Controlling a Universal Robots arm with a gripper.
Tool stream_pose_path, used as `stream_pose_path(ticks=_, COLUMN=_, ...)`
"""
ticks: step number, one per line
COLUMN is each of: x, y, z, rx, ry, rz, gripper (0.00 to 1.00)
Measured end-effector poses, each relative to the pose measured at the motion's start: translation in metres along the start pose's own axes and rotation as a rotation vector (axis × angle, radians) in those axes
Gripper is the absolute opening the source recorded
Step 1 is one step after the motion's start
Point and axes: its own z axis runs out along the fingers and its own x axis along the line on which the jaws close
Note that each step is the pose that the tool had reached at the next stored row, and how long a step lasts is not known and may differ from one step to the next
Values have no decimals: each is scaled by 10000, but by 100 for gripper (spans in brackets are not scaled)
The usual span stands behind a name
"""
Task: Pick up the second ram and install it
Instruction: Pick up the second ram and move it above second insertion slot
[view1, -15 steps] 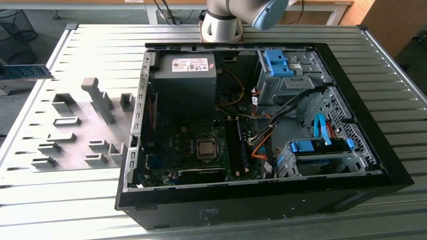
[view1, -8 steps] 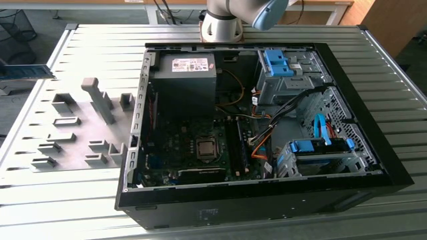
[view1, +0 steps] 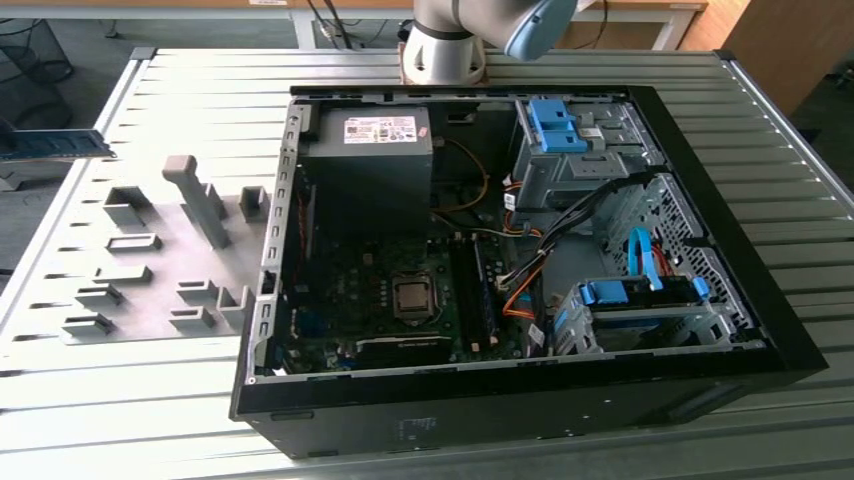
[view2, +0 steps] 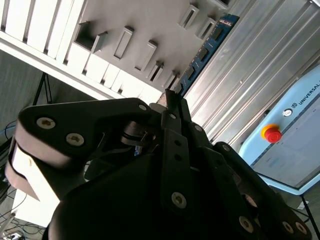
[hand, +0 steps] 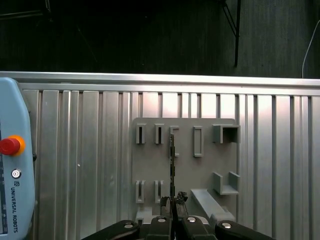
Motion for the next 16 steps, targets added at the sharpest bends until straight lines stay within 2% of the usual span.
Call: stream_pose_path(ticks=16, x=0, y=-62, z=-2, rx=0, ry=1, rz=0, gripper=14)
